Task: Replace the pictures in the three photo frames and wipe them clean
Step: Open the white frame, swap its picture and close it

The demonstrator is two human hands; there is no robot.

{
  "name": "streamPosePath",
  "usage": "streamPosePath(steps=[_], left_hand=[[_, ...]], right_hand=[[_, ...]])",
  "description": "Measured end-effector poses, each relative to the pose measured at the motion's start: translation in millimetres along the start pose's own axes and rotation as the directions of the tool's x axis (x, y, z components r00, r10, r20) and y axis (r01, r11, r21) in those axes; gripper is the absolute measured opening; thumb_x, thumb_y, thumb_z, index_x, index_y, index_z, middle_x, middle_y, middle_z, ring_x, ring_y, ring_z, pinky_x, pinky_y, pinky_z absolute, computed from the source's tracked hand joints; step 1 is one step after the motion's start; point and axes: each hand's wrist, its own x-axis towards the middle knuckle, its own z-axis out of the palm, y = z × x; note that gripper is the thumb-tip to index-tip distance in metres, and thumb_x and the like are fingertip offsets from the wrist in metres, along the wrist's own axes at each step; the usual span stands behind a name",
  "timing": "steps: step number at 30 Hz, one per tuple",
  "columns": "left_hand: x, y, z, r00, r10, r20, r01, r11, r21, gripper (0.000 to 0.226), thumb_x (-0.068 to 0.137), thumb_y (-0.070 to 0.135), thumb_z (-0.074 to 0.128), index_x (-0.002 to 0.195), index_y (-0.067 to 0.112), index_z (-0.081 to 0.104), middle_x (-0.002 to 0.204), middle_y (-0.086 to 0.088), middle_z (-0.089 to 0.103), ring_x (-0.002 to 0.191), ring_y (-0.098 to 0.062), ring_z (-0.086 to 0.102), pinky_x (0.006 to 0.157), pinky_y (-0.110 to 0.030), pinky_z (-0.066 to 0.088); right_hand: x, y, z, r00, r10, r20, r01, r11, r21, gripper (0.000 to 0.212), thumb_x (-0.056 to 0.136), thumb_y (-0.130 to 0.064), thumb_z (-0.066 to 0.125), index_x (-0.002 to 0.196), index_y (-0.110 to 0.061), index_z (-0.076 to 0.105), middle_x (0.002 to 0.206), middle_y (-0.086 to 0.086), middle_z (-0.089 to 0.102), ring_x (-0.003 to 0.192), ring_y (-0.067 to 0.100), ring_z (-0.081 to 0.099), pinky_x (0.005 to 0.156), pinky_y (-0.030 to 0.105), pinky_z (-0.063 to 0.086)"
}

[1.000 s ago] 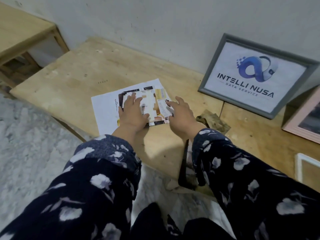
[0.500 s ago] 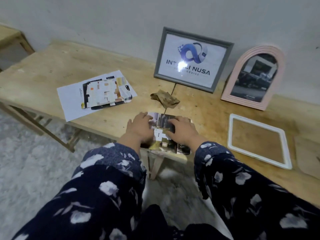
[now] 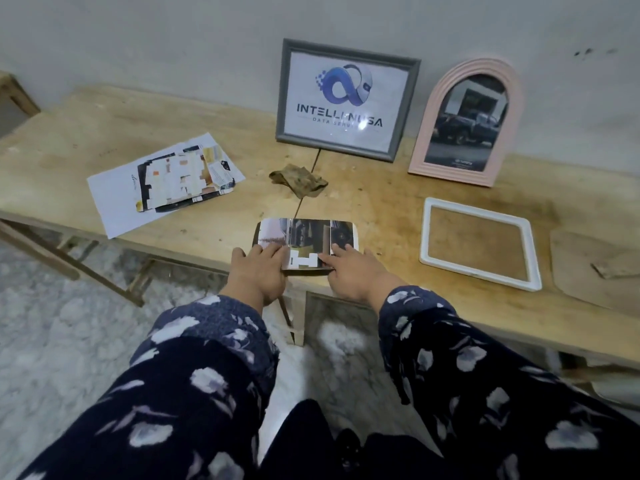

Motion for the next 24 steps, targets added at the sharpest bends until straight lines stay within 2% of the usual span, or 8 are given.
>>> streamPosePath(steps=[3, 6, 9, 12, 15, 19, 21, 24], left_hand=[[12.3, -1.9, -28.7, 0.997, 0.057, -0.050, -0.057, 0.998, 0.000, 0.046, 0.097, 0.032, 0.031, 0.143, 0.032, 0.037, 0.148, 0.004, 0.039, 0.130, -0.020, 0.038, 0.099, -0.042, 0.029], [25.2, 2.5, -58.8, 0.974, 0.146, -0.173, -0.150, 0.989, -0.010, 0.041, 0.098, 0.027, 0.033, 0.137, 0.030, 0.046, 0.135, 0.001, 0.052, 0.122, -0.022, 0.044, 0.093, -0.038, 0.034], [43.0, 13.6, -88.2, 0.947, 0.164, -0.275, -0.184, 0.982, -0.047, 0.047, 0.099, 0.023, 0.034, 0.145, 0.028, 0.037, 0.144, -0.002, 0.046, 0.129, -0.026, 0.043, 0.095, -0.038, 0.036], [54.1, 38.7, -110.9, 0.906, 0.199, -0.373, -0.239, 0.969, -0.063, 0.049, 0.097, 0.016, 0.034, 0.145, 0.026, 0.036, 0.147, -0.002, 0.044, 0.129, -0.026, 0.045, 0.097, -0.040, 0.041], [60.9, 76.5, -124.6, 0.884, 0.218, -0.414, -0.275, 0.958, -0.082, 0.053, 0.097, 0.010, 0.034, 0.148, 0.025, 0.031, 0.153, 0.002, 0.034, 0.133, -0.024, 0.039, 0.102, -0.041, 0.033], [75.3, 135.6, -136.4, 0.809, 0.327, -0.489, -0.412, 0.908, -0.074, 0.058, 0.094, 0.003, 0.035, 0.149, 0.022, 0.029, 0.155, 0.000, 0.032, 0.136, -0.023, 0.037, 0.106, -0.039, 0.030], [80.0, 163.1, -137.9, 0.801, 0.345, -0.489, -0.444, 0.890, -0.099, 0.058, 0.095, 0.002, 0.034, 0.149, 0.022, 0.029, 0.155, 0.001, 0.031, 0.137, -0.023, 0.036, 0.108, -0.038, 0.028], [86.8, 198.2, -129.5, 0.809, 0.362, -0.463, -0.474, 0.868, -0.148, 0.061, 0.095, 0.001, 0.037, 0.150, 0.026, 0.027, 0.155, 0.003, 0.030, 0.139, -0.020, 0.032, 0.112, -0.036, 0.023]], right_hand=[[0.2, 10.0, -17.5, 0.992, 0.050, -0.113, -0.037, 0.993, 0.113, 0.058, 0.096, -0.012, 0.030, 0.148, -0.039, 0.027, 0.155, 0.004, 0.031, 0.138, 0.027, 0.036, 0.107, 0.046, 0.039], [-0.3, 26.1, -38.2, 0.949, 0.116, -0.292, -0.043, 0.968, 0.245, 0.058, 0.094, -0.007, 0.034, 0.139, -0.042, 0.042, 0.141, 0.001, 0.050, 0.120, 0.023, 0.053, 0.092, 0.037, 0.049], [-8.1, 45.9, -63.3, 0.869, 0.189, -0.457, -0.044, 0.950, 0.309, 0.057, 0.092, -0.003, 0.036, 0.137, -0.036, 0.049, 0.140, 0.001, 0.052, 0.125, 0.024, 0.050, 0.102, 0.037, 0.044], [-23.0, 70.7, -81.9, 0.802, 0.233, -0.551, -0.061, 0.948, 0.313, 0.058, 0.090, 0.002, 0.036, 0.136, -0.029, 0.051, 0.139, 0.004, 0.052, 0.128, 0.024, 0.047, 0.107, 0.037, 0.039], [-41.2, 103.8, -88.3, 0.737, 0.278, -0.616, -0.090, 0.944, 0.318, 0.062, 0.087, 0.007, 0.035, 0.136, -0.027, 0.051, 0.136, 0.006, 0.054, 0.127, 0.025, 0.046, 0.107, 0.039, 0.038], [-76.8, 150.7, -87.0, 0.676, 0.367, -0.639, -0.187, 0.924, 0.333, 0.063, 0.089, 0.011, 0.036, 0.142, -0.024, 0.045, 0.149, 0.008, 0.040, 0.140, 0.026, 0.029, 0.118, 0.039, 0.022], [-90.6, 171.3, -82.9, 0.664, 0.404, -0.630, -0.227, 0.911, 0.344, 0.060, 0.093, 0.008, 0.036, 0.143, -0.024, 0.043, 0.153, 0.007, 0.035, 0.144, 0.027, 0.023, 0.119, 0.038, 0.015], [-100.2, 199.2, -67.0, 0.663, 0.414, -0.624, -0.261, 0.908, 0.326, 0.056, 0.094, 0.003, 0.038, 0.143, -0.024, 0.044, 0.152, 0.005, 0.036, 0.143, 0.026, 0.024, 0.120, 0.038, 0.015]])
